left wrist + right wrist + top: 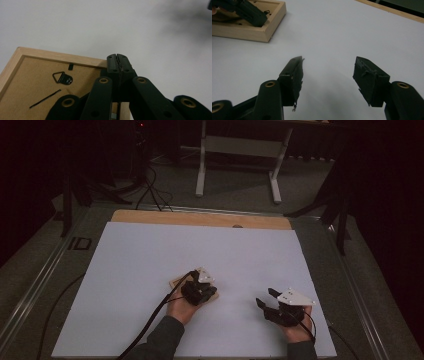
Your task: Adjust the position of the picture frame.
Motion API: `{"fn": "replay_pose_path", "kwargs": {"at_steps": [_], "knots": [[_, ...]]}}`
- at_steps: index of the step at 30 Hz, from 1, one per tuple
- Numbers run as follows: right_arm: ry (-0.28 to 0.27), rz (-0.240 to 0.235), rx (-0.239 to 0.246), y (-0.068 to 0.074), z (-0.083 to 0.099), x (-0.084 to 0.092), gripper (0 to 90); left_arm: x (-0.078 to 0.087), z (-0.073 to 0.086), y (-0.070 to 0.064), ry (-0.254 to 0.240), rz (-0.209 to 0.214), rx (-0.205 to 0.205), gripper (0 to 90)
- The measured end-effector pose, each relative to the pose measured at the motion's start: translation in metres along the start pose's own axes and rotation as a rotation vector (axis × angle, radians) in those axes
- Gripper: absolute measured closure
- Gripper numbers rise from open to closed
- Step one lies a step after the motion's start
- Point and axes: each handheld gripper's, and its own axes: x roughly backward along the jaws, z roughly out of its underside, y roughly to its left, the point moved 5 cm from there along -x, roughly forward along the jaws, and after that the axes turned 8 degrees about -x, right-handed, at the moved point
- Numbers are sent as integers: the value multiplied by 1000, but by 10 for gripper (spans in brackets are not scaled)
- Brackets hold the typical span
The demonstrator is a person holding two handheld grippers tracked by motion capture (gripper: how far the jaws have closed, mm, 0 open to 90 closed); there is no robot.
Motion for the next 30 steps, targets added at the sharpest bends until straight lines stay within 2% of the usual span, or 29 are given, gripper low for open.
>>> {"fn": "replay_pose_path", "kwargs": {"at_steps": [4,8,9,10,11,13,14,15,16,17,19,20,21,24,30], "knots": [[11,-5,-5,3,0,-3,411,11,1,4,-23,-3,7,849],[16,-14,-4,7,-1,-7,424,32,6,11,-62,-30,29,842],[16,-14,-4,7,-1,-7,424,32,6,11,-62,-30,29,842],[17,-21,-3,9,-2,-10,429,43,10,17,-74,-48,41,842],[21,-45,0,16,-5,-16,454,48,12,19,-82,-59,47,841],[21,-52,4,19,-6,-18,468,56,18,24,-87,-77,59,841],[24,-68,12,25,-7,-23,510,62,25,28,-90,-91,74,842],[24,-68,12,25,-7,-23,510,62,25,28,-90,-91,74,843],[30,-82,26,30,-9,-27,576,65,28,30,-93,-99,82,848],[30,-82,26,30,-9,-27,576,68,32,32,-93,-108,93,848],[41,-90,43,35,-9,-32,639,73,39,37,-91,-122,107,860],[49,-95,51,39,-10,-36,717,76,46,39,-91,-133,124,876],[49,-95,51,39,-10,-36,717,76,46,39,-91,-133,124,886],[47,-90,56,47,-15,-42,863,80,54,41,-92,-142,141,895],[52,-119,57,62,-22,-54,894,82,68,42,-72,-147,158,897]]}}
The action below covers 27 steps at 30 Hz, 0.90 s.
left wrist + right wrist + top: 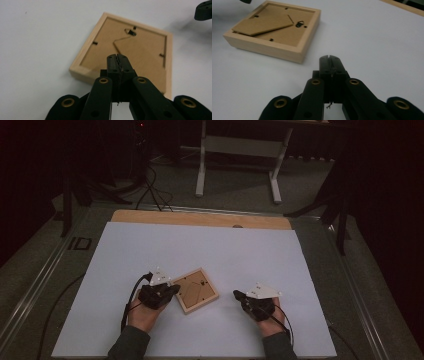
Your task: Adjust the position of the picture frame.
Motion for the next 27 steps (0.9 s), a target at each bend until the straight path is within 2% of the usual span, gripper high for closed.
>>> {"fn": "replay_pose_path", "kwargs": {"at_steps": [2,7,11,14,22,27], "knots": [[33,-9,12,7,2,-14,895,2,8,3,13,-11,6,897],[74,-31,38,17,4,-28,895,4,19,8,37,-23,23,898],[83,-35,48,21,4,-33,894,1,27,9,61,-24,27,897],[96,-27,56,20,5,-36,895,-3,29,7,86,-26,14,898],[105,-44,61,20,6,-36,895,-15,30,1,121,-23,-11,898],[104,-45,64,20,6,-37,895,-21,26,5,120,-45,14,899]]}}
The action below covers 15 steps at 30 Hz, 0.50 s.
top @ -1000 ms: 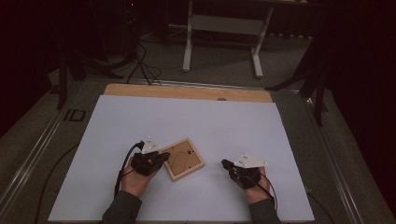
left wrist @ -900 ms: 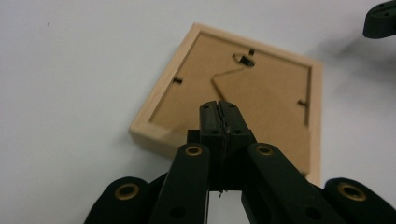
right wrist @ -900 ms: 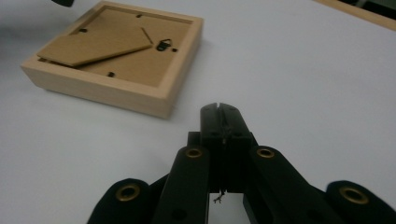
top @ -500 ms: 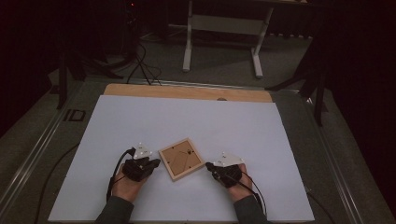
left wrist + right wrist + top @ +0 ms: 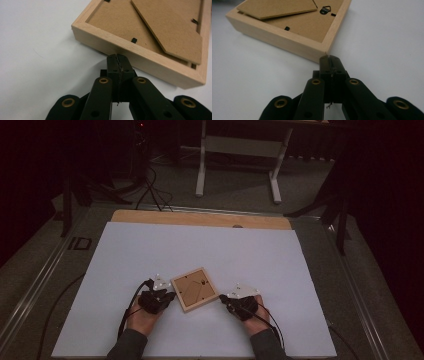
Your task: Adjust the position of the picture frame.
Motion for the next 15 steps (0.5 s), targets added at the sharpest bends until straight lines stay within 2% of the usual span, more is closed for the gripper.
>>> {"fn": "replay_pose_path", "kwargs": {"at_steps": [4,9,15], "knots": [[1,1,1,0,0,0,896,-6,-5,3,4,-16,24,899],[1,6,-3,-1,0,0,896,-15,-17,6,27,-39,8,899],[0,18,-8,-3,0,0,896,-24,-26,9,23,-48,34,899]]}}
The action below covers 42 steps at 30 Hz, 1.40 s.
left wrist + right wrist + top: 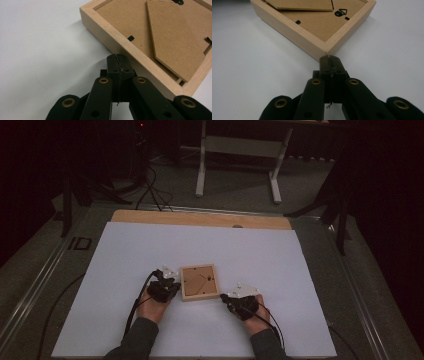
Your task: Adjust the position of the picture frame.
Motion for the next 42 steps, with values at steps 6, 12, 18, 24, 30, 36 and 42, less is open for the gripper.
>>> {"fn": "replay_pose_path", "kwargs": {"at_steps": [6,12,18,24,30,36,42], "knots": [[0,1,-2,0,0,0,896,2,4,-4,1,12,-19,899],[-4,1,-6,3,0,-1,896,9,12,-10,-15,32,-17,898],[-10,9,-14,4,-1,-4,897,10,13,-10,-18,28,3,899],[-14,10,-15,4,-3,-7,897,9,12,-6,-24,21,18,899],[-12,10,-18,4,-4,-7,898,8,12,-4,-30,20,26,899],[-12,12,-14,5,-4,-8,897,5,10,-3,-33,10,42,899],[-13,14,-19,5,-4,-8,897,6,10,-4,-31,11,41,899]]}}
